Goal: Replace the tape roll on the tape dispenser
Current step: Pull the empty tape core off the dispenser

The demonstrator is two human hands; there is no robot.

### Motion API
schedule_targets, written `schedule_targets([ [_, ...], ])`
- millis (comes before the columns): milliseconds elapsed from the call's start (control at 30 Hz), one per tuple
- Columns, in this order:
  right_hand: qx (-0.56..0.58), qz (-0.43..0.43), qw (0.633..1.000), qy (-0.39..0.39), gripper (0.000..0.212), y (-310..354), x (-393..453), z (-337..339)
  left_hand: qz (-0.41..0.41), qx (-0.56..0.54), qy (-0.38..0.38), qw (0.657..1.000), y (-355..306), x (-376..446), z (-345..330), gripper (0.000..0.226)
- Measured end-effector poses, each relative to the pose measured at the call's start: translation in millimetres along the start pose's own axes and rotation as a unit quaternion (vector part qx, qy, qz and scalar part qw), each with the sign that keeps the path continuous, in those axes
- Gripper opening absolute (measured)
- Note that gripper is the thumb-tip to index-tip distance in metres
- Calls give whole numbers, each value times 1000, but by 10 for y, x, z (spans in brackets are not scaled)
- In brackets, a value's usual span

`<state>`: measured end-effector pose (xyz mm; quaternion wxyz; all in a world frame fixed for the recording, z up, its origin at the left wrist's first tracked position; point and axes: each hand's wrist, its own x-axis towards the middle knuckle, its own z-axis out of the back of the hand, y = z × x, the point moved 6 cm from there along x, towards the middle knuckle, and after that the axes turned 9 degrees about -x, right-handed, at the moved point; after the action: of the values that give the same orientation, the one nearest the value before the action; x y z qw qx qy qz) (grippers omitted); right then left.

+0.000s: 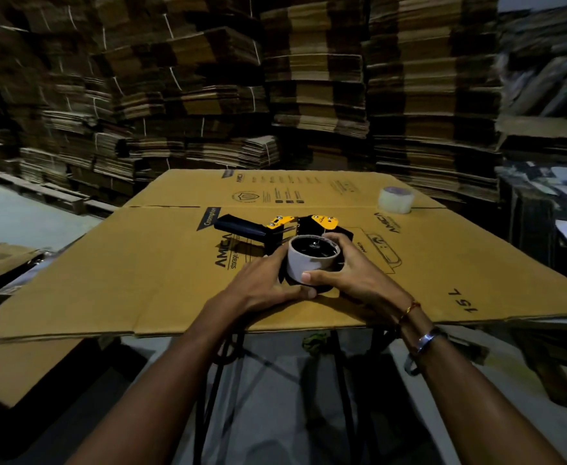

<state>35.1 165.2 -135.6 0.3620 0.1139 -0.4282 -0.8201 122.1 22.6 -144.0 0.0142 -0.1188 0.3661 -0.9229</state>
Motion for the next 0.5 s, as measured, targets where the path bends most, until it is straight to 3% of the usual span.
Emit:
schedule_targets([
  [167, -16, 3, 1000, 10, 91, 49, 91, -37, 6, -19, -24, 1000, -17, 33, 11, 101],
  [333, -6, 11, 1000, -17, 78, 21, 67, -53, 6, -17, -67, 998, -23, 81, -19, 106],
  [500, -34, 16, 998, -56, 78, -10, 87, -9, 4, 11, -93, 996, 13, 111, -14, 100],
])
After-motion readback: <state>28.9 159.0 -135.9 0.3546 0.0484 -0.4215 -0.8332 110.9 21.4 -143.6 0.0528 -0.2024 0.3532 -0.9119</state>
